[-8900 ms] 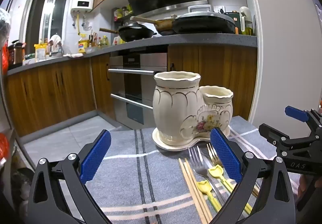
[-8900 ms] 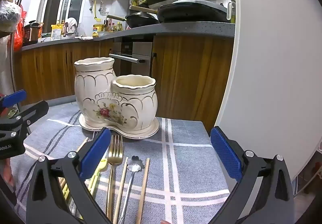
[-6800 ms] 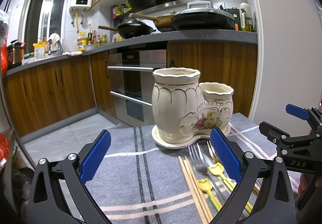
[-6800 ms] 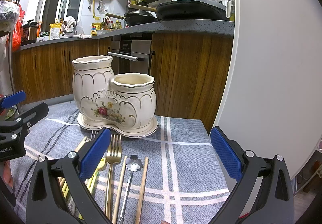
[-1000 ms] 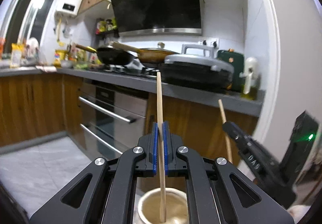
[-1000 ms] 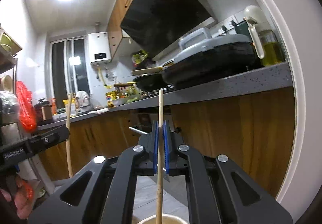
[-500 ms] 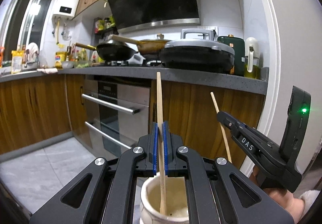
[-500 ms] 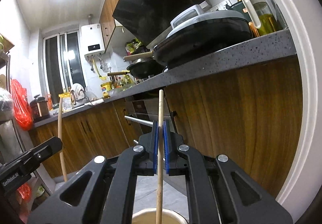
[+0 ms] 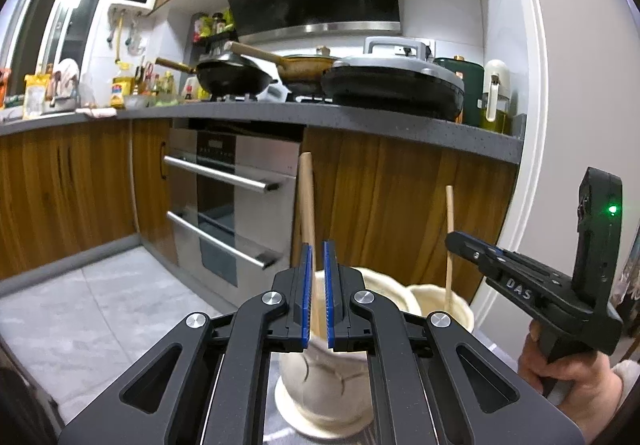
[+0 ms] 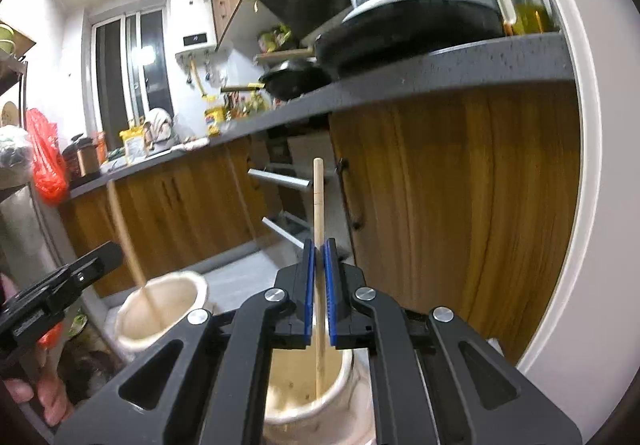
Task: Organize utensils
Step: 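Open the left tool over the tall cup while the right tool releases into the short cup, then grasp a wooden chopstick with the left tool while the right tool grasps the flower-handled spoon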
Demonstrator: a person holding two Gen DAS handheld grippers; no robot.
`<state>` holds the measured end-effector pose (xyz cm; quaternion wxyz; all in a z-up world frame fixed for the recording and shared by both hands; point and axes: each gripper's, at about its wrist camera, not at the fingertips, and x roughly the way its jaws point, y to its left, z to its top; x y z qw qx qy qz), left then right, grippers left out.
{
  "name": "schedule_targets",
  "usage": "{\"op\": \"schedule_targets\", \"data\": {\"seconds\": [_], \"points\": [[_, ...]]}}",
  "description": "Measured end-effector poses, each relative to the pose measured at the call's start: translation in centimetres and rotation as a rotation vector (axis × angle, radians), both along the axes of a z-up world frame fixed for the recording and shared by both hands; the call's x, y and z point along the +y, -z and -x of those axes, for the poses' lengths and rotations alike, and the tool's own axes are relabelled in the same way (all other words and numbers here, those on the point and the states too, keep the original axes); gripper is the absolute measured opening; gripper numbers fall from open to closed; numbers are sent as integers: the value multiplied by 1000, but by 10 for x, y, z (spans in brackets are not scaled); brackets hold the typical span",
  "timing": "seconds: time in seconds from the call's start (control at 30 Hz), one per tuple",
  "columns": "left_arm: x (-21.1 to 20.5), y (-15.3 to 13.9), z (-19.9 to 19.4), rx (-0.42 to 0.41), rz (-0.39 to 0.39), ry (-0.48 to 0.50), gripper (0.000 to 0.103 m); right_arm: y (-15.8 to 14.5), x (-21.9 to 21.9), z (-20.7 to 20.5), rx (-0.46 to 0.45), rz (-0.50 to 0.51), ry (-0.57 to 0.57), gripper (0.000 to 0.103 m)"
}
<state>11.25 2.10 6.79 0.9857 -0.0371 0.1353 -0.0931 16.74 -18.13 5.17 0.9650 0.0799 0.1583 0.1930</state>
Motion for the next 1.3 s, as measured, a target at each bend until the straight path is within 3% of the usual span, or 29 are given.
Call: {"op": "schedule_targets", "data": {"seconds": [0.13, 0.27, 0.33, 0.37, 0.47, 0.6, 0.63, 0.7, 0.77, 0.9, 1.3], "points": [[0, 7, 5, -3, 3, -12, 9, 6, 1, 5, 29, 4, -27, 5], [2, 12, 13, -10, 6, -13, 28, 12, -2, 6, 71, -15, -47, 7], [2, 16, 18, -10, 14, -3, 37, 13, -5, 9, 81, -22, -48, 19], [3, 17, 19, -7, 14, 1, 41, 14, -7, 12, 82, -26, -49, 30], [1, 19, 25, -5, -3, 3, 50, 13, -11, 19, 78, -18, -42, 37], [2, 22, 40, -25, -1, -3, 83, 12, -19, 36, 61, -20, -50, 68], [2, 23, 43, -28, 2, -7, 86, 12, -20, 41, 60, -15, -51, 71], [3, 24, 48, -18, 11, -12, 92, 12, -23, 53, 56, -14, -54, 90], [5, 27, 55, -16, 17, -25, 96, 13, -27, 61, 56, -16, -58, 98], [6, 35, 65, 14, 4, -31, 98, 19, -32, 75, 74, 17, -37, 98], [5, 67, 85, 195, -43, -23, 98, 60, -45, 92, 243, 138, 6, 98]]}}
